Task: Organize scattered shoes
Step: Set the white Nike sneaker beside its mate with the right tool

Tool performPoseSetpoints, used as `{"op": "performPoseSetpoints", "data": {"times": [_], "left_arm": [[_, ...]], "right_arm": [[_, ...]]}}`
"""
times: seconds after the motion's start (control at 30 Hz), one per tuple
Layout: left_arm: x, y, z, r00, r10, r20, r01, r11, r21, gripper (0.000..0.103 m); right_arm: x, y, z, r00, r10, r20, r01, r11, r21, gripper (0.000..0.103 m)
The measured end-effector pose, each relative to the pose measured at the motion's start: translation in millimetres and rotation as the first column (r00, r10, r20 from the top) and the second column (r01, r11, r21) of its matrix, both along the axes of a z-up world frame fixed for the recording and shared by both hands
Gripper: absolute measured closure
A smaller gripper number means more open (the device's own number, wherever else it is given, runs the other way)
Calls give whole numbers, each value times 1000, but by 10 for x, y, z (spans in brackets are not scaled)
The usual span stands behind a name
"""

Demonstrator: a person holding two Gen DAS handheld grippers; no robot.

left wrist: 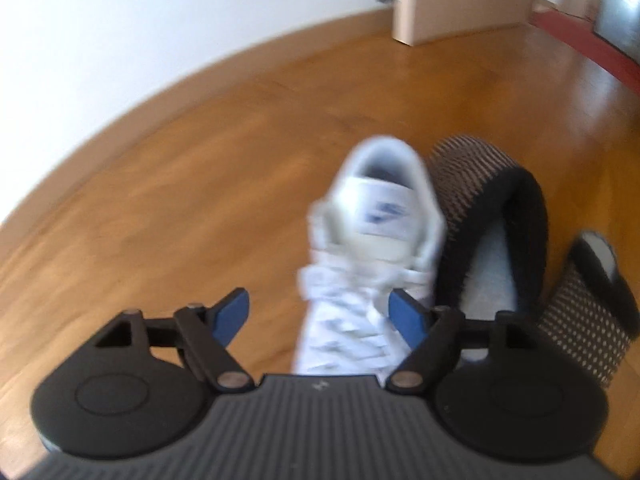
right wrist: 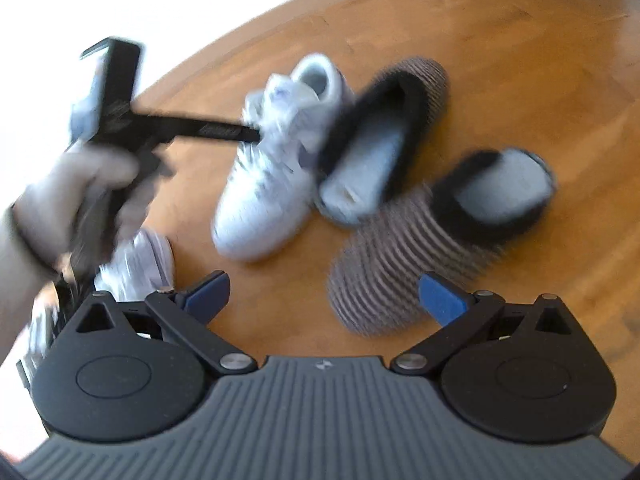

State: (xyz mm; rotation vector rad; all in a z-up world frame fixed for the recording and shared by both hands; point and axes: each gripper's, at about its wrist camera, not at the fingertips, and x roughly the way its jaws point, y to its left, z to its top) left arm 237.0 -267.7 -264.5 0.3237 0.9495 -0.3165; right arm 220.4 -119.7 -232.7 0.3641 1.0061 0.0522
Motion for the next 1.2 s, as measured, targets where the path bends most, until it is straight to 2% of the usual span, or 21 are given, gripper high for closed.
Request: {"op": "performPoseSetpoints", "data": {"times": [0.07,0.13,0.17,0.27,0.37,0.47,0.57,0.63,0.73,0.77,0.83,0.87,0.97,1.03,1.07,1.13,1.17,1.2], "left_arm": [[-64,258,200,997,74,21,-74,997,14,27],[-50,429,268,992,121,27,-121,993,13,27],[-52,543,301,987,157,21,-157,988,9,27],[-18,799,330,975,222,6,-222,975,7,27],[-41,1078,322,965,261,-9,-260,965,5,27],[-85,1325,311,955,295,-21,-295,955,-10,27],[-149,1534,280,936,351,-34,-352,935,-37,27],[-242,1713,254,915,400,-57,-403,914,-41,27],[-355,1872,228,889,448,-90,-453,890,-47,27],[-365,1907,218,885,456,-96,-462,886,-47,27],[-412,1992,221,872,479,-105,-485,874,-42,27],[-430,2027,225,866,488,-107,-494,868,-37,27],[-482,2122,253,849,515,-115,-521,853,-29,27],[-475,2119,224,845,521,-122,-528,849,-25,27],[-446,2094,179,843,523,-125,-530,848,-23,27],[-464,2055,165,841,523,-137,-530,848,-17,27],[-478,2030,162,842,521,-144,-528,849,-15,27],[-482,2012,155,842,519,-145,-526,850,-15,27]], "right_arm": [[314,77,-64,1000,-17,27,16,1000,20,1],[500,110,-103,999,-27,43,25,999,32,1],[752,201,-167,997,-35,64,32,998,46,1],[1115,330,-341,997,-60,40,58,997,46,1],[1410,354,-593,997,-72,-8,73,990,118,1],[1640,356,-810,992,-119,-48,123,987,104,0],[1784,406,-906,983,-175,-61,174,985,-12,0],[1896,436,-996,981,-180,-70,173,980,-99,0],[2010,497,-1094,982,-178,-62,164,970,-182,0],[2023,529,-1110,984,-167,-56,152,967,-204,3],[2018,645,-1128,996,-77,-32,66,962,-264,7],[1993,707,-1119,999,39,-27,-45,963,-267,9],[1843,800,-1117,981,178,-76,-192,952,-238,10],[1716,881,-1115,967,237,-97,-254,938,-236,9],[1645,924,-1114,957,270,-107,-288,928,-234,9],[1458,1018,-1120,923,366,-123,-384,897,-217,9],[1311,1093,-1124,895,428,-124,-445,871,-207,9],[1251,1122,-1119,884,450,-125,-467,861,-202,9]]}}
